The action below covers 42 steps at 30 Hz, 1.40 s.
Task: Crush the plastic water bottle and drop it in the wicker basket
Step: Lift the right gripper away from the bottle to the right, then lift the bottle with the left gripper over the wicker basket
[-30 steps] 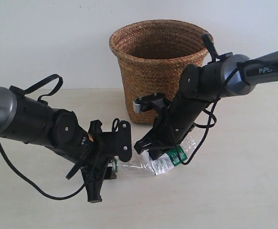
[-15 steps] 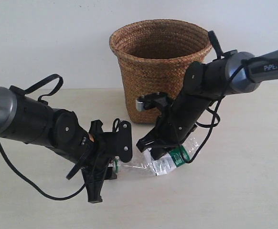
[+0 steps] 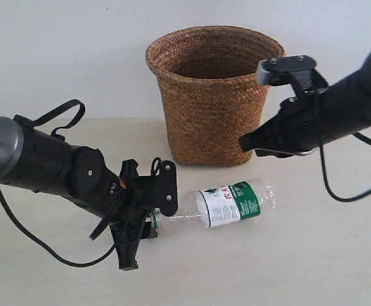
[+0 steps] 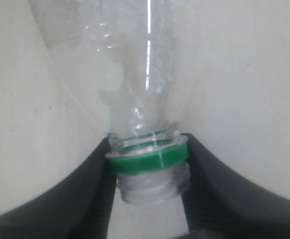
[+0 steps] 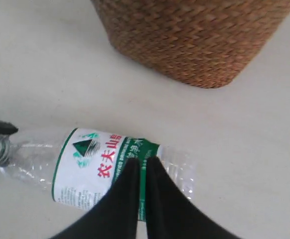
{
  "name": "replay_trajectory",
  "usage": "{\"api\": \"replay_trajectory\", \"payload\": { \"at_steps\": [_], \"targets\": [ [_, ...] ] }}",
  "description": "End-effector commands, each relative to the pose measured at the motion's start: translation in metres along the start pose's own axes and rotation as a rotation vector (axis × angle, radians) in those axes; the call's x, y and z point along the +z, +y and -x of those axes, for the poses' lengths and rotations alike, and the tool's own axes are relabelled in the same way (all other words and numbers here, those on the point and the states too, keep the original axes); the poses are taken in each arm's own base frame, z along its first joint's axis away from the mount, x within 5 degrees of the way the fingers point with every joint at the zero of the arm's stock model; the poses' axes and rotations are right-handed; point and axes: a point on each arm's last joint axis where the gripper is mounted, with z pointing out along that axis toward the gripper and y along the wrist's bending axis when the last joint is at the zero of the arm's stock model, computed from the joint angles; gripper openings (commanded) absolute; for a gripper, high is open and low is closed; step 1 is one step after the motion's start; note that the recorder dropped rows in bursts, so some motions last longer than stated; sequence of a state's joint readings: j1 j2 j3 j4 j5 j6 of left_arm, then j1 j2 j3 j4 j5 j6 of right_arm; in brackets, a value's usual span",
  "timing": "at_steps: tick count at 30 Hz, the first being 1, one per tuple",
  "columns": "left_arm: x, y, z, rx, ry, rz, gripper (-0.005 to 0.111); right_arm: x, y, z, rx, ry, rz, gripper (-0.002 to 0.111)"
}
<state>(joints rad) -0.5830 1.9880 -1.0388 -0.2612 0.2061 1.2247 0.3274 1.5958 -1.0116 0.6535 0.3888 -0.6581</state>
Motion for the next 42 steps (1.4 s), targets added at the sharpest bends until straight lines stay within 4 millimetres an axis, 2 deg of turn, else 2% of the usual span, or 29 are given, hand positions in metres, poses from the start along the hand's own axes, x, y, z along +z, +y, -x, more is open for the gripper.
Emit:
{"api": "replay_trajectory", "payload": {
  "at_steps": [1, 3, 5, 8, 9, 12, 14, 23, 31, 37, 42],
  "targets": [
    [0.001, -0.002, 0.002, 0.0, -0.003, -0.001, 0.004, -0.034, -0.002, -0.024, 0.046, -0.211, -0.166, 0.0],
    [0.001, -0.002, 0.002, 0.0, -0.003, -0.001, 0.004, -0.056, 0.002, -0.057, 0.095, -0.362, -0.286, 0.0],
    [0.001, -0.002, 0.002, 0.0, -0.003, -0.001, 0.004, -0.069, 0.007, -0.081, 0.086, -0.492, -0.34, 0.0],
    [0.001, -0.002, 0.002, 0.0, -0.003, -0.001, 0.004, -0.087, 0.017, -0.114, 0.065, -0.748, -0.32, 0.0],
    [0.001, -0.002, 0.002, 0.0, -0.003, -0.001, 0.004, -0.096, 0.021, -0.133, 0.033, -0.863, -0.278, 0.0],
    [0.001, -0.002, 0.002, 0.0, -0.003, -0.001, 0.004, -0.108, 0.019, -0.162, -0.006, -0.97, -0.274, 0.0],
    [0.001, -0.002, 0.002, 0.0, -0.003, -0.001, 0.004, -0.112, 0.015, -0.162, 0.054, -1.005, -0.306, 0.0],
    [-0.001, -0.002, 0.002, 0.0, 0.0, -0.011, 0.004, -0.104, 0.017, -0.171, 0.066, -0.841, -0.269, 0.0],
    [-0.005, -0.002, 0.003, 0.001, -0.002, -0.014, 0.004, -0.129, 0.022, -0.177, 0.041, -0.854, -0.208, 0.0],
    [-0.007, -0.001, 0.003, 0.001, -0.004, -0.014, 0.004, -0.148, 0.031, -0.191, 0.017, -0.839, -0.102, 0.0],
    [-0.008, -0.001, 0.003, -0.001, -0.003, -0.019, 0.004, -0.155, 0.037, -0.206, 0.0, -0.792, -0.017, 0.0]
  ]
}}
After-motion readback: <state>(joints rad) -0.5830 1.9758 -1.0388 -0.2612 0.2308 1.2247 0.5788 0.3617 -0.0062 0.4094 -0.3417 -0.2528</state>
